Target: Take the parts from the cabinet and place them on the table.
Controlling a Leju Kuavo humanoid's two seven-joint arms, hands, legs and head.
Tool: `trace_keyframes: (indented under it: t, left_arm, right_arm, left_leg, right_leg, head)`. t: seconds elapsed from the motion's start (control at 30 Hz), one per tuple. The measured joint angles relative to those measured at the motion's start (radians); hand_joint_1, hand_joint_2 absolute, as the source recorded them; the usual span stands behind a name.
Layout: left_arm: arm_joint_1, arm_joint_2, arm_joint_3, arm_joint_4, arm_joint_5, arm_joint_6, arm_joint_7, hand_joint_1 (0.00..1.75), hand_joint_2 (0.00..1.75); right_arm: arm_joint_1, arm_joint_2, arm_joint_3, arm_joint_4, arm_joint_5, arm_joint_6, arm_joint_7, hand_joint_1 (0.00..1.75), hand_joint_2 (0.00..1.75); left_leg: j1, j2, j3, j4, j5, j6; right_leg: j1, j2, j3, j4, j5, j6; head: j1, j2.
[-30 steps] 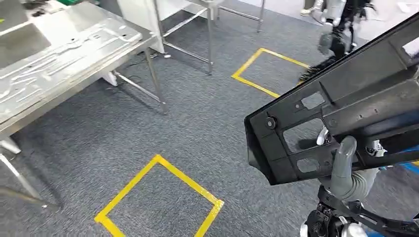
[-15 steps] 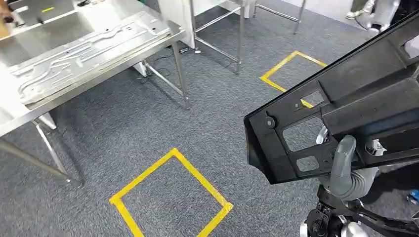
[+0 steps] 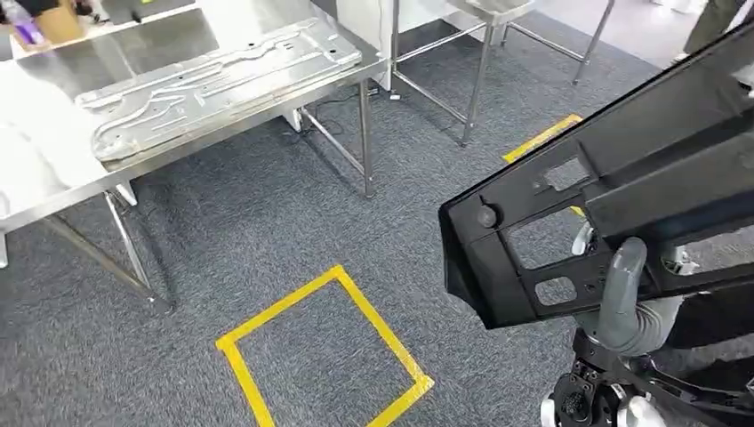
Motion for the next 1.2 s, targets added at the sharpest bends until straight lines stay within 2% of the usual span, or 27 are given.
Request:
trace_keyframes:
  t: [0.03,0.07,0.13,0.2,0.23,0.27,0.3,0.37,0.4,0.43,0.47,0.53,0.57,0.6,0.7,0.73,0.77,0.8,0.87,0.9,0.93,0.97,1.0,1.07,1.1,1.13,1.2]
  left_arm:
    - [0.000,0.000,-0.001,0.000,0.000,0.000,0.000,0.00,1.75]
    - [0.000,0.001,-0.002,0.000,0.000,0.000,0.000,0.00,1.75]
    - [-0.002,0.000,-0.005,0.000,0.000,0.000,0.000,0.00,1.75]
    - [0.000,0.000,-0.009,0.000,0.000,0.000,0.000,0.00,1.75]
    - [0.001,0.001,-0.009,0.000,0.000,0.000,0.000,0.00,1.75]
    - [0.001,0.001,-0.010,0.000,0.000,0.000,0.000,0.00,1.75]
    - [0.001,0.001,-0.010,0.000,0.000,0.000,0.000,0.00,1.75]
    - [0.002,0.001,-0.010,0.000,0.000,0.000,0.000,0.00,1.75]
    - [0.003,0.001,-0.010,0.000,0.000,0.000,0.000,0.00,1.75]
    - [0.005,0.001,-0.010,0.000,0.000,0.000,0.000,0.00,1.75]
    - [0.006,0.001,-0.010,0.000,0.000,0.000,0.000,0.00,1.75]
    - [0.005,0.001,-0.011,0.000,0.000,0.000,0.000,0.00,1.75]
    - [0.004,0.001,-0.010,0.000,0.000,0.000,0.000,0.00,1.75]
    - [0.002,0.001,-0.011,0.000,0.000,0.000,-0.001,0.00,1.75]
    - [0.004,0.001,-0.011,0.000,0.000,0.000,-0.002,0.00,1.75]
    - [0.005,0.002,-0.011,0.000,0.000,0.000,-0.002,0.00,1.75]
    - [0.007,0.001,-0.011,0.000,0.000,0.000,-0.003,0.00,1.75]
    - [0.005,0.002,-0.011,0.000,0.000,0.000,-0.002,0.00,1.75]
    - [0.003,0.001,-0.011,0.000,0.002,0.000,-0.003,0.00,1.75]
    - [0.003,0.001,-0.011,0.000,0.004,0.000,-0.003,0.00,1.75]
    - [0.004,0.001,-0.012,0.000,0.005,0.000,-0.003,0.00,1.75]
    - [0.005,0.002,-0.013,0.000,0.006,0.000,-0.003,0.00,1.75]
    - [0.005,0.002,-0.013,0.000,0.006,0.000,-0.003,0.00,1.75]
    - [0.005,0.002,-0.016,0.000,0.006,0.000,-0.006,0.00,1.75]
    - [0.004,0.002,-0.017,0.000,0.006,0.000,-0.007,0.00,1.75]
    - [0.002,0.002,-0.018,0.000,0.007,0.000,-0.008,0.00,1.75]
    - [0.003,0.002,-0.019,0.000,0.008,0.000,-0.011,0.00,1.75]
  right_arm:
    - [0.000,0.000,0.000,0.000,0.000,0.000,0.000,1.75,1.75]
    - [-0.001,0.000,0.000,0.000,0.000,0.000,0.000,1.75,1.75]
    - [-0.001,0.000,0.000,-0.002,0.000,-0.001,0.000,1.75,1.75]
    - [-0.001,0.001,0.000,-0.002,0.000,-0.001,0.000,1.75,1.75]
    - [-0.001,0.001,0.000,-0.002,0.000,-0.001,0.000,1.75,1.75]
    - [-0.002,0.001,0.000,-0.003,0.000,0.000,0.000,1.75,1.75]
    - [-0.002,0.001,0.000,-0.004,0.000,0.000,0.000,1.75,1.75]
    - [-0.002,0.001,0.000,-0.004,0.001,0.000,0.000,1.75,1.75]
    - [-0.001,0.001,0.000,-0.004,0.001,-0.001,0.000,1.75,1.75]
    - [-0.001,0.001,0.000,-0.004,0.002,-0.001,-0.001,1.75,1.75]
    - [-0.001,0.001,0.000,-0.004,0.002,-0.001,-0.001,1.75,1.75]
    - [0.000,0.001,0.000,-0.004,0.002,-0.001,-0.003,1.75,1.75]
    - [0.000,0.001,0.000,-0.004,0.002,-0.001,-0.004,1.75,1.75]
    - [0.000,0.002,0.000,-0.004,0.003,-0.001,-0.007,1.75,1.75]
    - [0.001,0.002,0.000,-0.004,0.004,-0.002,-0.014,1.75,1.75]
    - [0.001,0.002,0.000,-0.005,0.004,-0.002,-0.016,1.75,1.75]
    - [0.001,0.001,0.000,-0.005,0.004,-0.002,-0.017,1.75,1.75]
    - [0.001,0.001,0.000,-0.005,0.004,-0.002,-0.018,1.75,1.75]
    - [0.004,0.001,-0.001,-0.005,0.004,-0.002,-0.018,1.75,1.75]
    - [0.006,0.001,-0.001,-0.005,0.002,-0.002,-0.019,1.75,1.75]
    - [0.008,0.001,-0.001,-0.005,0.001,-0.002,-0.019,1.75,1.75]
    - [0.008,0.001,-0.001,-0.005,0.000,-0.002,-0.019,1.75,1.75]
    - [0.008,0.001,-0.001,-0.005,0.000,-0.002,-0.019,1.75,1.75]
    - [0.008,0.001,-0.001,-0.005,0.000,0.000,-0.020,1.75,1.75]
    - [0.007,0.001,-0.001,-0.004,0.000,0.000,-0.022,1.75,1.75]
    - [0.009,0.001,-0.001,-0.005,-0.001,0.000,-0.023,1.75,1.75]
    - [0.010,0.001,-0.001,-0.005,-0.003,0.000,-0.026,1.75,1.75]
  left_leg:
    - [0.002,-0.003,0.003,0.011,-0.010,-0.007]
    - [0.002,-0.005,0.001,0.021,-0.019,-0.015]
    - [-0.004,-0.009,-0.006,0.029,-0.026,-0.023]
    - [-0.003,-0.009,-0.006,0.028,-0.029,-0.029]
    - [0.000,-0.008,-0.008,0.037,-0.037,-0.035]
    - [0.002,-0.005,-0.018,0.065,-0.054,-0.043]
    - [0.005,-0.004,-0.050,0.131,-0.089,-0.051]
    - [0.014,-0.004,-0.143,0.310,-0.163,-0.062]
    - [0.017,-0.004,-0.181,0.375,-0.177,-0.064]
    - [0.020,-0.003,-0.196,0.387,-0.166,-0.065]
    - [0.022,-0.003,-0.186,0.350,-0.132,-0.065]
    - [0.021,-0.002,-0.107,0.168,-0.024,-0.058]
    - [0.019,0.001,-0.068,0.074,0.019,-0.049]
    - [0.015,0.002,-0.053,0.049,0.002,-0.044]
    - [0.004,0.000,-0.053,0.044,-0.003,-0.035]
    - [0.008,-0.002,-0.043,0.033,-0.001,-0.031]
    - [0.014,-0.002,-0.032,0.025,0.003,-0.028]
    - [0.014,-0.001,-0.028,0.024,-0.001,-0.019]
    - [0.012,-0.001,-0.022,0.024,-0.007,-0.011]
    - [0.010,-0.001,-0.021,0.025,-0.010,-0.008]
    - [0.010,-0.001,-0.018,0.025,-0.013,-0.008]
    - [0.010,-0.002,-0.012,0.026,-0.018,-0.009]
    - [0.011,-0.004,-0.006,0.027,-0.023,-0.011]
    - [0.013,-0.008,0.009,0.035,-0.039,-0.021]
    - [0.004,-0.008,0.005,0.042,-0.048,-0.030]
    - [0.005,-0.010,0.004,0.046,-0.054,-0.032]
    - [0.006,-0.009,0.006,0.040,-0.053,-0.035]
  right_leg:
    - [-0.003,0.000,0.047,-0.101,0.051,0.005]
    - [-0.004,0.004,0.071,-0.146,0.045,0.002]
    - [0.002,0.007,0.068,-0.146,0.044,-0.026]
    - [0.006,0.007,0.066,-0.146,0.042,-0.039]
    - [-0.001,0.004,0.069,-0.150,0.044,-0.046]
    - [-0.001,0.004,0.071,-0.150,0.042,-0.049]
    - [-0.002,0.002,0.073,-0.150,0.039,-0.055]
    - [-0.001,0.001,0.073,-0.149,0.036,-0.059]
    - [-0.002,0.000,0.074,-0.149,0.034,-0.059]
    - [-0.002,0.001,0.077,-0.149,0.031,-0.059]
    - [-0.002,0.002,0.081,-0.149,0.028,-0.057]
    - [-0.002,0.002,0.097,-0.150,0.019,-0.053]
    - [-0.002,0.002,0.105,-0.151,0.014,-0.050]
    - [0.001,0.001,0.110,-0.155,0.011,-0.045]
    - [-0.004,0.001,0.113,-0.162,0.007,-0.028]
    - [0.000,0.000,0.118,-0.163,0.003,-0.019]
    - [-0.006,0.000,0.117,-0.147,-0.007,-0.019]
    - [-0.001,0.002,0.092,-0.093,-0.037,-0.021]
    - [0.001,0.005,-0.001,0.079,-0.108,-0.020]
    - [0.002,0.005,-0.044,0.149,-0.125,-0.019]
    - [0.001,0.005,-0.070,0.177,-0.117,-0.018]
    - [0.001,0.005,-0.065,0.147,-0.084,-0.017]
    - [-0.001,0.004,-0.038,0.080,-0.038,-0.016]
    - [-0.005,0.004,0.045,-0.108,0.059,-0.014]
    - [-0.001,0.007,0.059,-0.129,0.037,-0.016]
    - [-0.001,0.009,0.057,-0.131,0.039,-0.026]
    - [0.005,0.010,0.056,-0.131,0.035,-0.036]
  head:
    - [0.000,0.000]
    - [0.000,0.000]
    - [-0.001,0.000]
    - [0.000,0.000]
    - [0.000,0.000]
    - [-0.002,0.000]
    - [-0.003,0.000]
    - [-0.003,0.000]
    - [-0.004,0.000]
    - [-0.003,0.000]
    - [-0.004,0.000]
    - [-0.004,0.000]
    - [-0.004,0.000]
    - [-0.003,0.000]
    - [-0.003,0.000]
    - [-0.003,0.000]
    - [-0.003,0.000]
    - [-0.002,0.000]
    - [-0.002,0.000]
    - [-0.002,0.000]
    - [-0.002,0.000]
    - [-0.002,0.000]
    - [-0.001,0.000]
    - [-0.001,0.000]
    - [-0.002,0.000]
    - [-0.002,0.000]
    - [-0.002,0.000]
